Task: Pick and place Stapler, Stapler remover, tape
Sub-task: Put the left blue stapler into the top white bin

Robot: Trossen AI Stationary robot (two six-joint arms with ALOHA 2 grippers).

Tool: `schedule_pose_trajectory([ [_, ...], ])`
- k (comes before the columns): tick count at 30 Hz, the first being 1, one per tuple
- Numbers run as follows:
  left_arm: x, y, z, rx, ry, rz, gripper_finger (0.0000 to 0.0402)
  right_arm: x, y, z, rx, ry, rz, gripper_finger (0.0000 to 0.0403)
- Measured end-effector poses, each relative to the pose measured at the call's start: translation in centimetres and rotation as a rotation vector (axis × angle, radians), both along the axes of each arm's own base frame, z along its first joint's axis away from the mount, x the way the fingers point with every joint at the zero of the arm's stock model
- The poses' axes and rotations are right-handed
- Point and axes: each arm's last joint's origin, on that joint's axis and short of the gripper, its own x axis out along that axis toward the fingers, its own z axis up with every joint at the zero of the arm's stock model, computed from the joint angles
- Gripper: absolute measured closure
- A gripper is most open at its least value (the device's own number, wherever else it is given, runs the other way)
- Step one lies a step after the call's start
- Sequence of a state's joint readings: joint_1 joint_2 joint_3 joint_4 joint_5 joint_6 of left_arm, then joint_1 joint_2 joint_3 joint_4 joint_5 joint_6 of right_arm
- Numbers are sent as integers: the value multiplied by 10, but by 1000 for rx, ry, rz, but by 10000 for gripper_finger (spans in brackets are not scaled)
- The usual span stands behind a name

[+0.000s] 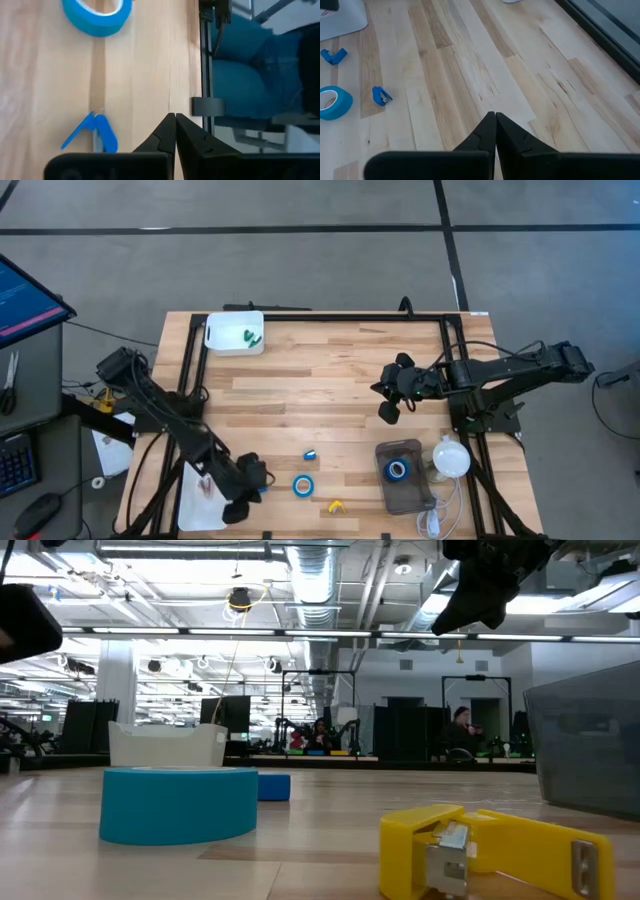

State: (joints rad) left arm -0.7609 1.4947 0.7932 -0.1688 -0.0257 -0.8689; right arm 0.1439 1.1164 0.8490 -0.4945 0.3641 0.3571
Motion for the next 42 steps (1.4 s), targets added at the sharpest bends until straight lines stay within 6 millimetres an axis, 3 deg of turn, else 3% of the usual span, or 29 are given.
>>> schedule_pose_trajectory([
  [9, 17, -14, 11, 306, 235, -5, 400, 0, 0, 0, 0, 2, -1, 403],
  [16, 25, -24, 11, 477, 141, -10, 400, 0, 0, 0, 0, 7, -1, 403],
  [24, 23, -27, -4, 449, 271, -34, 400, -2, 0, -1, -1, 22, -2, 403],
  [36, 23, -27, -6, 390, 319, -63, 398, -1, 0, -1, -1, 21, -2, 403],
  [42, 21, -20, -20, 379, 330, -23, 361, -1, 0, -1, -1, 21, -2, 403],
])
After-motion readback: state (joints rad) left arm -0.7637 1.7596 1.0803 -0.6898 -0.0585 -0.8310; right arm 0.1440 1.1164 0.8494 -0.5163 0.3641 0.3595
